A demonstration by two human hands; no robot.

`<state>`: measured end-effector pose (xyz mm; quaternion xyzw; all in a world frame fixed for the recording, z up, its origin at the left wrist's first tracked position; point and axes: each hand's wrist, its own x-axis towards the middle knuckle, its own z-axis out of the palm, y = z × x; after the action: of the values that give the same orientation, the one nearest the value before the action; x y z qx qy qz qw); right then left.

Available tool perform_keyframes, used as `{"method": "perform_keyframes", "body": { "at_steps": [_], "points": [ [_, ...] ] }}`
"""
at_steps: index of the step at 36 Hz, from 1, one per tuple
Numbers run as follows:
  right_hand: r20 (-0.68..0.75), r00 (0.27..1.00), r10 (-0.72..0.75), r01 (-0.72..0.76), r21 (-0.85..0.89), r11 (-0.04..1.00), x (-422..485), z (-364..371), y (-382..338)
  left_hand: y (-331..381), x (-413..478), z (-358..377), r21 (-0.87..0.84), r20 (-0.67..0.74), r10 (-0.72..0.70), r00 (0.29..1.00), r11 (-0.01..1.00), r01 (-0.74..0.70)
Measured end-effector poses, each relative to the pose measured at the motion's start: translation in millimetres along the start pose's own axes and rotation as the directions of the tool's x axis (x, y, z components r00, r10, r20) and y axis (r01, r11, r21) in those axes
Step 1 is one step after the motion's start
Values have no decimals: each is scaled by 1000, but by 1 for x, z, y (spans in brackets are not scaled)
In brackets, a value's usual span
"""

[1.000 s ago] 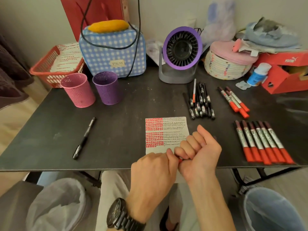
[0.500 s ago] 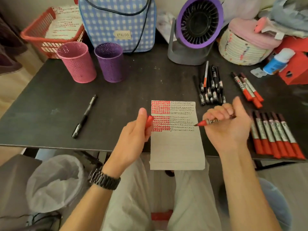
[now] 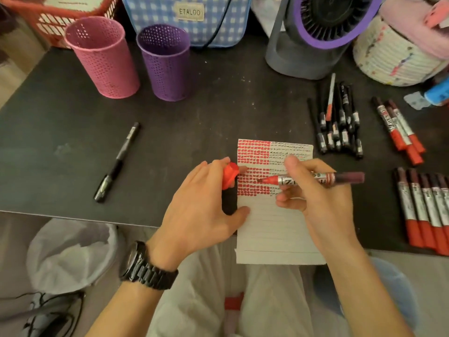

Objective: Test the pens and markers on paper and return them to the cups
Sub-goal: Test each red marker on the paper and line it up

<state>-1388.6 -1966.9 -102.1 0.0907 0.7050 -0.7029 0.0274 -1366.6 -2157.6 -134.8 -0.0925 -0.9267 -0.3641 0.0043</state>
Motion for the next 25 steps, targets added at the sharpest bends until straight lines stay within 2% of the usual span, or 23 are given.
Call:
{"method": "perform_keyframes", "body": {
  "at_steps": [6,11,15,25],
  "points": [
    [-12,999,-49,48,-57,997,4,8,8,1,-1,-1,0,-6,-22,1000,1000,22],
    [21,989,-150,151,-147,977,7,6,13,1,-2,0,5,-13,-38,999,999,38],
    [-44,967,-250,230,-265,936,7,9,27,1,-2,0,15,-25,-32,999,999,32],
    [-118,964,-239,188,-332,924,9,9,32,1,-1,2,0,-50,-35,998,999,35]
  ]
}}
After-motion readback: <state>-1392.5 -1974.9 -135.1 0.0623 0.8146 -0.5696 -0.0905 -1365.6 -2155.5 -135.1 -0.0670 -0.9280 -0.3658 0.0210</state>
